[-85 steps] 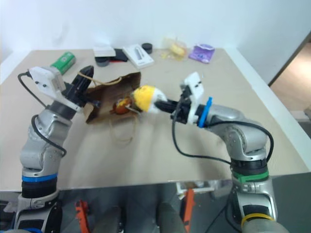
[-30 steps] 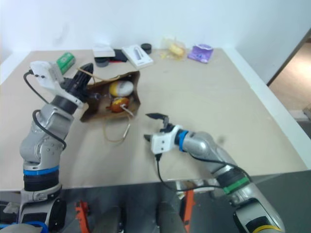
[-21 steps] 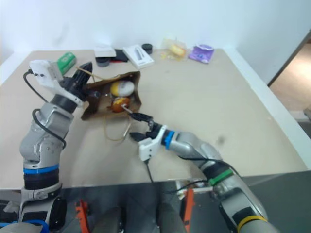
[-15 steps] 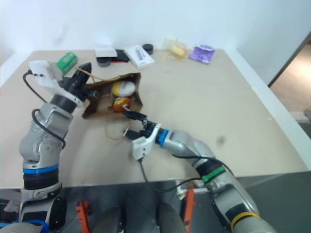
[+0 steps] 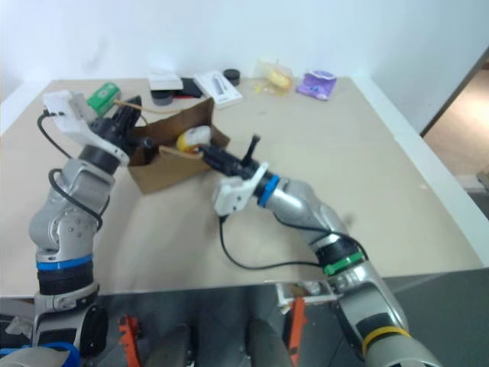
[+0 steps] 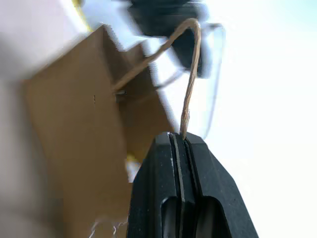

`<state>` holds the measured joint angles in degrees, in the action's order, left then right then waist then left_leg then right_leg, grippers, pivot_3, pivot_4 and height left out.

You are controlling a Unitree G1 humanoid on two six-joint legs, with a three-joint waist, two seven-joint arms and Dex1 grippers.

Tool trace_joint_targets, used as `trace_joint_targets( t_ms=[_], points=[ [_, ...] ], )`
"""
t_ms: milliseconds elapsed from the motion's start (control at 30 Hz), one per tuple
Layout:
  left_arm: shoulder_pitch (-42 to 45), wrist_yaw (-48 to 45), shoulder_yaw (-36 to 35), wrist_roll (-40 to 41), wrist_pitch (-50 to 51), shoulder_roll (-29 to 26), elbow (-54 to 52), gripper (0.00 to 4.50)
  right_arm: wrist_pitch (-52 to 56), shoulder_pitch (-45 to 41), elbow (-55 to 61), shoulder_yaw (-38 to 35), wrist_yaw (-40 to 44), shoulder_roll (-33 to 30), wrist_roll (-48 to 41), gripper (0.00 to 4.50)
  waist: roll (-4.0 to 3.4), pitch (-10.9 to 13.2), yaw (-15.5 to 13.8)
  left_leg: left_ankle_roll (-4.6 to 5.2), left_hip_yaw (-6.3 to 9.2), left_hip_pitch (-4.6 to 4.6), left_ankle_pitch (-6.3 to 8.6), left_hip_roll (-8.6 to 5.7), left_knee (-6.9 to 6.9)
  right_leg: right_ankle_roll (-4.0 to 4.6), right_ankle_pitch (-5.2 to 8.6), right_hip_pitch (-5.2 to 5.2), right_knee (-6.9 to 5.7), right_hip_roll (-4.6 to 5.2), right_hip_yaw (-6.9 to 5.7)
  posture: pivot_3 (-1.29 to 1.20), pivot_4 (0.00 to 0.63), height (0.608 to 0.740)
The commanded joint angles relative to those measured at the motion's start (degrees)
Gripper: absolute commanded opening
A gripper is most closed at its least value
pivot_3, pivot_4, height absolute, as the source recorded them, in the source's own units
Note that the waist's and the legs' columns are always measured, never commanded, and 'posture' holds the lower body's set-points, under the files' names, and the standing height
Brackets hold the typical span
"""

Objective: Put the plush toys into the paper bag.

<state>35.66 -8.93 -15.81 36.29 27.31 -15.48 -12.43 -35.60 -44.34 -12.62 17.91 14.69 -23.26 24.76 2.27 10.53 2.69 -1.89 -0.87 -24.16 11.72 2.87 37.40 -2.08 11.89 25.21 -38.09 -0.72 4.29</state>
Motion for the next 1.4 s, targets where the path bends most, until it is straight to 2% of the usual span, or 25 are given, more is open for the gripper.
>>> trace_joint_targets(
  t_ms=[33, 400, 467, 567, 667, 700, 733, 767, 833, 867, 900, 1000, 1167, 1233, 1300, 1367, 1400],
  points=[
    [1.88, 1.13, -1.63, 1.49, 0.73, -0.57, -1.48, 0.00, 2.68, -2.74, 4.69, -3.62, 2.99, -0.77, -5.37, 0.07, 0.00, -0.01, -0.03, 0.00, 0.01, 0.01, 0.00, 0.00, 0.00, 0.00, 0.00, -0.01, 0.01, 0.00, -0.01, 0.00, 0.150, 0.740],
    [-3.36, 2.81, -1.90, 6.22, 6.88, 0.06, -4.49, 0.00, 7.77, 0.19, 6.12, -2.96, 10.10, -0.05, -9.31, 0.07, 0.00, 0.00, -0.03, 0.00, 0.03, 0.02, 0.00, 0.00, -0.03, 0.00, 0.00, -0.02, 0.00, 0.01, -0.03, 0.00, 0.150, 0.740],
    [-4.21, 2.84, -2.15, 7.49, 8.65, -0.58, -5.13, 0.57, 9.49, 0.95, 7.29, -2.62, 13.45, -0.58, -11.20, 0.00, 0.00, 0.00, -0.03, 0.00, 0.02, 0.01, 0.00, 0.00, -0.02, 0.00, 0.00, -0.02, 0.00, 0.01, -0.03, 0.00, 0.150, 0.740],
    [-4.96, 2.79, -2.98, 10.09, 11.40, -1.79, -6.29, 1.73, 12.38, 2.06, 9.66, -3.09, 17.20, -0.94, -14.24, 0.00, 0.00, 0.00, 0.00, 0.01, 0.02, 0.02, -0.01, 0.00, -0.01, 0.00, 0.00, -0.03, 0.00, 0.01, -0.02, 0.00, 0.150, 0.740],
    [-5.72, 2.30, -4.60, 15.05, 15.86, -3.96, -7.46, 3.10, 15.67, 3.72, 13.58, -3.66, 21.36, -2.67, -17.22, 0.94, 0.00, 0.00, -0.02, 0.01, 0.04, 0.04, -0.01, 0.02, -0.02, 0.00, 0.00, -0.02, 0.00, -0.01, -0.05, 0.00, 0.150, 0.740],
    [-5.95, 2.05, -5.32, 16.97, 17.22, -4.78, -7.78, 3.56, 16.81, 4.39, 15.10, -3.89, 22.88, -3.52, -18.40, 1.41, 0.00, 0.00, -0.03, 0.01, 0.07, 0.04, -0.01, 0.02, -0.02, 0.00, 0.01, -0.03, 0.00, -0.01, -0.07, 0.00, 0.150, 0.740],
    [-6.12, 1.81, -5.95, 18.88, 18.50, -5.51, -7.92, 3.72, 17.75, 4.92, 16.35, -4.15, 23.97, -4.15, -19.40, 1.60, 0.00, 0.00, -0.02, 0.01, 0.07, 0.04, -0.01, 0.02, -0.02, 0.00, 0.01, -0.03, 0.00, -0.01, -0.07, 0.00, 0.150, 0.740],
    [-6.46, 1.01, -6.50, 20.75, 19.76, -6.58, -8.17, 4.39, 18.59, 5.45, 17.62, -4.49, 24.97, -4.90, -20.41, 2.27, 0.00, 0.00, -0.04, 0.01, 0.06, 0.04, -0.01, 0.02, -0.02, 0.00, 0.01, -0.03, 0.00, -0.01, -0.06, 0.00, 0.150, 0.740],
    [-7.16, 0.16, -7.58, 23.64, 21.52, -8.41, -8.47, 4.50, 19.88, 6.37, 19.71, -5.09, 26.46, -6.20, -21.86, 2.56, 0.00, 0.00, 0.00, 0.01, 0.04, 0.03, -0.01, 0.02, -0.02, 0.00, 0.01, -0.02, 0.00, 0.00, -0.06, 0.00, 0.150, 0.740],
    [-7.88, -1.35, -8.53, 25.73, 22.88, -10.25, -8.47, 4.50, 22.02, 7.11, 21.31, -5.95, 27.70, -7.07, -24.09, 2.88, 0.00, 0.00, 0.00, 0.01, 0.04, 0.03, -0.01, 0.02, -0.02, 0.00, 0.01, -0.02, 0.00, 0.00, -0.05, 0.00, 0.150, 0.740],
    [-8.51, -2.72, -9.21, 27.45, 24.09, -11.93, -8.40, 4.50, 24.06, 7.75, 22.62, -6.74, 28.77, -7.78, -26.06, 3.48, 0.00, 0.00, -0.01, 0.01, 0.04, 0.03, -0.01, 0.02, -0.02, 0.00, 0.01, -0.01, 0.00, -0.01, -0.06, 0.00, 0.150, 0.740],
    [-11.04, -8.85, -10.61, 30.79, 26.67, -18.04, -7.87, 4.50, 32.75, 9.54, 26.38, -9.37, 31.28, -8.82, -33.45, 4.44, 0.00, 0.00, 0.02, 0.02, 0.06, 0.06, -0.01, 0.05, -0.03, 0.10, 0.06, -0.01, -0.02, -0.03, -0.09, 0.00, 0.150, 0.740],
    [-15.98, -20.83, -10.07, 28.56, 25.56, -26.49, -7.32, 4.50, 45.88, 11.49, 30.72, -12.06, 32.29, -8.90, -43.05, 4.44, 0.00, 0.01, 0.03, 0.02, 0.04, 0.07, -0.01, 0.06, -0.06, 0.49, 0.30, 0.01, -0.02, -0.02, -0.11, 0.00, 0.150, 0.740],
    [-18.43, -27.44, -9.89, 24.71, 22.17, -30.20, -6.16, 4.50, 58.26, 12.32, 33.15, -12.29, 32.88, -10.13, -50.08, 4.44, -0.01, 0.01, 0.04, 0.02, 0.04, 0.06, -0.01, 0.07, -0.07, 0.54, 0.33, 0.02, -0.03, -0.02, -0.13, 0.00, 0.150, 0.740],
    [-20.45, -32.84, -9.01, 20.02, 17.99, -32.86, -5.49, 4.50, 66.71, 12.86, 34.99, -12.18, 32.99, -11.32, -54.17, 3.91, -0.01, 0.01, 0.01, 0.02, 0.03, 0.06, -0.01, 0.09, -0.08, 0.63, 0.38, 0.05, -0.03, -0.01, -0.15, 0.00, 0.150, 0.740],
    [-22.25, -36.57, -7.33, 15.20, 13.29, -33.83, -5.01, 4.50, 69.75, 12.97, 35.89, -11.73, 32.00, -10.69, -55.60, 3.11, -0.02, 0.02, 0.01, 0.02, 0.00, 0.06, -0.01, 0.09, -0.09, 0.66, 0.40, 0.07, -0.03, 0.00, -0.15, 0.00, 0.150, 0.740],
    [-23.07, -38.19, -6.68, 13.49, 11.40, -34.00, -4.72, 4.50, 71.10, 12.88, 36.20, -11.41, 31.33, -10.07, -56.10, 2.85, -0.04, 0.02, 0.01, 0.02, -0.01, 0.06, -0.01, 0.09, -0.09, 0.68, 0.41, 0.07, -0.02, 0.00, -0.15, 0.00, 0.150, 0.740]
  ],
)
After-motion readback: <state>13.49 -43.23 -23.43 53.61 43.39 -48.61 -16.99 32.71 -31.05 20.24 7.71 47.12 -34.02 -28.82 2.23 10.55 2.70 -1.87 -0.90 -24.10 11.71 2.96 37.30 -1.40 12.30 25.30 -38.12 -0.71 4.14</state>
